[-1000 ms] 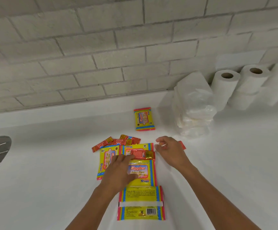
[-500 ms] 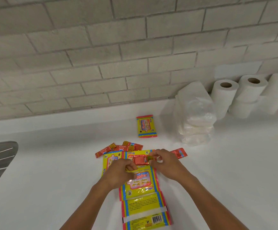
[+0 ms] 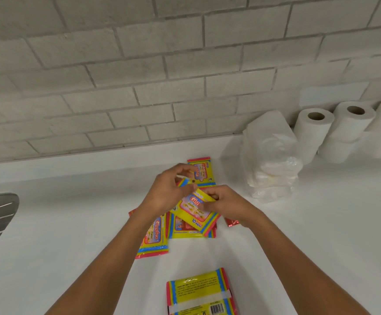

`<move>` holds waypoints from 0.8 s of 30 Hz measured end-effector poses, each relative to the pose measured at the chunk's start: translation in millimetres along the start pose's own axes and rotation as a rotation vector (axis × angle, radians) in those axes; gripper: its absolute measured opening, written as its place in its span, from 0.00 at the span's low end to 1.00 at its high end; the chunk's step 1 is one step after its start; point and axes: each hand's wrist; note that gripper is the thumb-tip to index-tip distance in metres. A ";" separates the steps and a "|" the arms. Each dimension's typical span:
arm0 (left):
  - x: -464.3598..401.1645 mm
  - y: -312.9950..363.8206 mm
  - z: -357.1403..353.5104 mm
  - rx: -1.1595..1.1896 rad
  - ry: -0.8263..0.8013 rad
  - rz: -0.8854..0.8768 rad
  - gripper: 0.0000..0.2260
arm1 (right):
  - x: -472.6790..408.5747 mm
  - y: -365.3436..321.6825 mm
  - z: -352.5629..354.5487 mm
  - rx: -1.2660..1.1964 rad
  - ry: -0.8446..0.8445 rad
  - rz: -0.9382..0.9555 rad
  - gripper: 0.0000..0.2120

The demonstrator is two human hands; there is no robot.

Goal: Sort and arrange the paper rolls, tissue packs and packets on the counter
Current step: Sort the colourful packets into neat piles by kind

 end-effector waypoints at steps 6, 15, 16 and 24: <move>-14.8 -12.1 0.1 0.022 0.239 0.014 0.20 | -28.7 9.7 24.6 -0.238 0.161 -0.135 0.10; 1.7 -66.9 -6.3 0.049 0.202 0.175 0.17 | -95.1 17.4 51.6 -0.509 0.296 -0.306 0.11; 3.8 -70.4 -6.7 0.056 0.192 0.191 0.17 | -101.6 17.3 54.1 -0.526 0.302 -0.317 0.11; 11.8 -94.6 -5.7 0.163 0.172 0.267 0.15 | -139.0 17.6 60.9 -0.547 0.348 -0.374 0.11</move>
Point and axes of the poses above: each hand's wrist, its own x-axis away from the middle knuckle, its own z-axis out of the back of the hand, y = z × x, and after that the axes turned 7 degrees about -y, right-handed
